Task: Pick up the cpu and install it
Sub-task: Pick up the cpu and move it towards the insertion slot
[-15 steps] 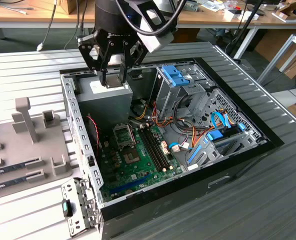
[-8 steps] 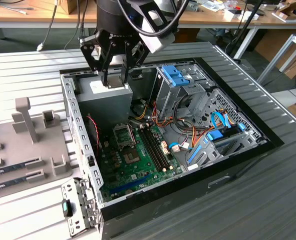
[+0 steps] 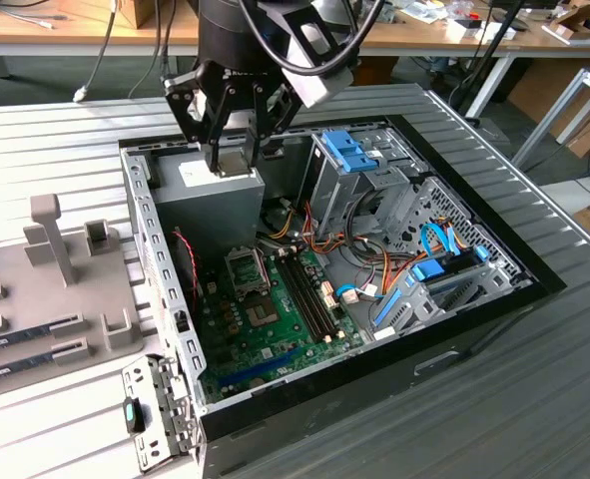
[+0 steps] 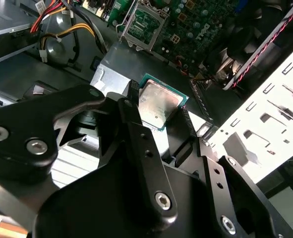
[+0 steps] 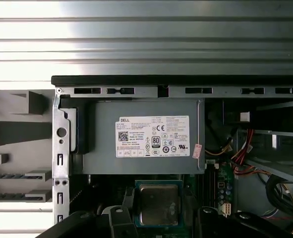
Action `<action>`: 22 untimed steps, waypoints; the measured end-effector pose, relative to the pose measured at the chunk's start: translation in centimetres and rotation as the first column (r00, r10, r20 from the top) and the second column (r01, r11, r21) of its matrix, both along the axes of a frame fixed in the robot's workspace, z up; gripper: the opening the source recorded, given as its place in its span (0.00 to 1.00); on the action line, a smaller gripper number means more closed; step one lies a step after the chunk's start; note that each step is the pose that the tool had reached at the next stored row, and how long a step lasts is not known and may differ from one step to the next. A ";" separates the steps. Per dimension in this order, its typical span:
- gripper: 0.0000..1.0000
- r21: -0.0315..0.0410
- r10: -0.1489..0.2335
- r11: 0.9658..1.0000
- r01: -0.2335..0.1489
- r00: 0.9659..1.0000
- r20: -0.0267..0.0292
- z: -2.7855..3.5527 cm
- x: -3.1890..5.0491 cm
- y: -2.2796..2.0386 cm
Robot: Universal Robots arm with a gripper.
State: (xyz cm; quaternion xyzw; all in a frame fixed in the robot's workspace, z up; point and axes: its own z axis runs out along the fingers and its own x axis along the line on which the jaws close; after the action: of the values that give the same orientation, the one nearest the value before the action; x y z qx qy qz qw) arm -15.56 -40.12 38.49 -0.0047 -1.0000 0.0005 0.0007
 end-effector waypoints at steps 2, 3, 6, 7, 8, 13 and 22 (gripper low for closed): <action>0.47 0.000 0.000 1.000 0.000 1.000 0.000 -0.31 0.90 -0.01; 0.47 -0.001 0.000 1.000 0.000 1.000 0.000 -0.48 1.42 -0.01; 0.47 -0.001 0.000 1.000 0.000 1.000 0.000 -0.59 1.73 -0.01; 0.47 -0.001 0.000 1.000 0.000 1.000 0.000 -0.61 1.80 -0.01; 0.47 -0.001 0.000 1.000 0.000 1.000 0.000 -0.63 1.85 -0.01; 0.47 -0.001 0.000 1.000 0.000 1.000 0.000 -0.75 2.18 -0.02; 0.47 -0.002 0.000 1.000 0.000 1.000 0.000 -0.87 2.29 -0.02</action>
State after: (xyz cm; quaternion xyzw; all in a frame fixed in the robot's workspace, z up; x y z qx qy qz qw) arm -13.27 -40.14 37.62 -0.0047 -1.0000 0.0013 0.0006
